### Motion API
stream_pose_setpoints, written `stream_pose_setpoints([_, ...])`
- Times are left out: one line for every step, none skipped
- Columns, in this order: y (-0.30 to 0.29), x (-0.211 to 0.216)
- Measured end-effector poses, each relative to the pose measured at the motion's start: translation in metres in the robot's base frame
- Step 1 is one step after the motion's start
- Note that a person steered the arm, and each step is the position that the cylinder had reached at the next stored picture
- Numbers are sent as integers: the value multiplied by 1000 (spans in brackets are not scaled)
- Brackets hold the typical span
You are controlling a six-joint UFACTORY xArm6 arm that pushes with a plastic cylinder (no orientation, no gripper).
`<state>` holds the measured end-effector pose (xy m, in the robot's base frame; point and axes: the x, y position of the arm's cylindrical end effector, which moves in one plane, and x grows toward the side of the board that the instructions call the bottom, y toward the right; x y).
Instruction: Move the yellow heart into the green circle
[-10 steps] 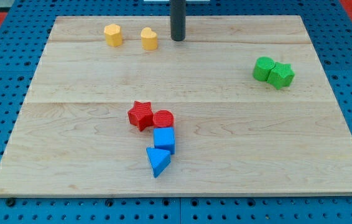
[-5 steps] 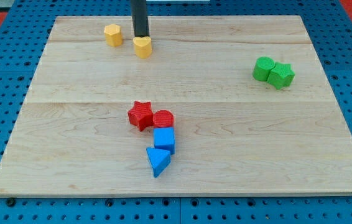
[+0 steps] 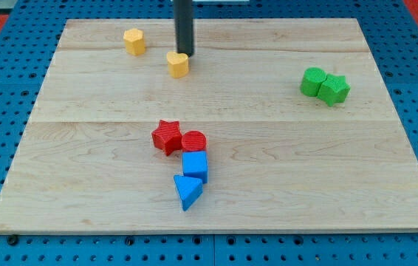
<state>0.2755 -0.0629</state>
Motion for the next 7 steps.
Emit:
stream_pose_setpoints([-35, 30])
stream_pose_setpoints([30, 49])
stream_pose_setpoints([64, 39])
stream_pose_setpoints([62, 33])
stream_pose_setpoints([97, 13])
stream_pose_setpoints([117, -1])
stream_pose_setpoints([117, 21])
